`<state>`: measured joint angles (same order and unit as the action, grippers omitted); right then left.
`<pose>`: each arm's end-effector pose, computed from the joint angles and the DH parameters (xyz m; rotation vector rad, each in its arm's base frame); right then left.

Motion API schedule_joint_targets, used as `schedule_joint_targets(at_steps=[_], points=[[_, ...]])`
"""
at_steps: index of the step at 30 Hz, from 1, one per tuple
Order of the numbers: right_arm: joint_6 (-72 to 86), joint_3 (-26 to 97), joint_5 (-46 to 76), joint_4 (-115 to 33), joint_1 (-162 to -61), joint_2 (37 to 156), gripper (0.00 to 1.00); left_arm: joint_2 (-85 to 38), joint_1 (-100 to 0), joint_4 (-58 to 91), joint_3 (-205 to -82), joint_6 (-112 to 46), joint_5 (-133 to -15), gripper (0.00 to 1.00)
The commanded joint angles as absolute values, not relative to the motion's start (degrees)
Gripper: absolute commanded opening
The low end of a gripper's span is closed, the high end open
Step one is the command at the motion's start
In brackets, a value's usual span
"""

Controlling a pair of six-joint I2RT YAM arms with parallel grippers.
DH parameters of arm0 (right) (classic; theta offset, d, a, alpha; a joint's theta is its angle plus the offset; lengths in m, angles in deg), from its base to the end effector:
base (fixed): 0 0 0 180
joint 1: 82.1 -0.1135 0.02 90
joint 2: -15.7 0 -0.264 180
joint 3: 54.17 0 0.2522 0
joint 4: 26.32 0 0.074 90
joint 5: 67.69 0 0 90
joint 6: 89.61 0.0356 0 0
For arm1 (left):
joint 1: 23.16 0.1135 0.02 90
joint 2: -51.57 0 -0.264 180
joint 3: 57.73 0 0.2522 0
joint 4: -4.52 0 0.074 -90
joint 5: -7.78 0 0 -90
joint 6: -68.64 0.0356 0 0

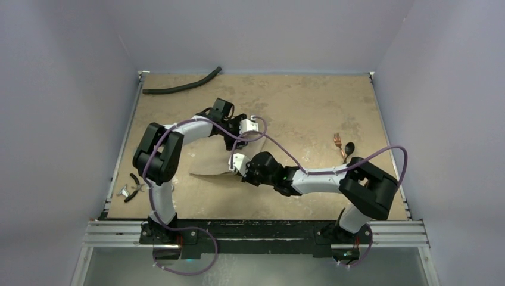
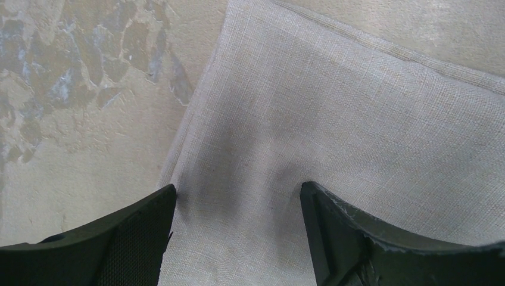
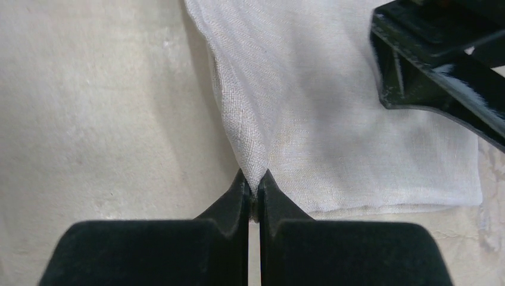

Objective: Fold the napkin into a case and place the utensils inside

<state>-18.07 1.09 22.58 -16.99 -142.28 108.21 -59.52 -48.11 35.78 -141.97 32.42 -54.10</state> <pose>0.1638 0.2855 0.1733 -1.3208 1.6172 0.4429 0.3517 -0.1821 0.1564 1.6936 1.7874 -0.4210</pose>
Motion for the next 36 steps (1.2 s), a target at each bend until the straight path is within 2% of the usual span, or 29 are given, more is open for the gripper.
schedule_joint_targets(at_steps=[1,9,22,36], points=[[-6.0,-0.8,18.5,-10.3,-140.4,104.3,0.00,-60.1,-48.2,43.3,-138.7,36.0,-57.3,0.75],[3.6,-6.5,11.3,-1.1,-137.1,105.3,0.00,-58.5,-48.1,46.7,-137.0,38.2,-56.9,0.73],[9.6,-6.5,0.3,6.0,-126.7,108.7,0.00,-59.1,-48.1,49.0,-136.0,38.8,-53.8,0.68],[10.9,0.1,-2.6,1.4,-121.8,116.9,0.00,-59.7,-48.1,56.0,-137.7,43.4,-49.2,0.65]])
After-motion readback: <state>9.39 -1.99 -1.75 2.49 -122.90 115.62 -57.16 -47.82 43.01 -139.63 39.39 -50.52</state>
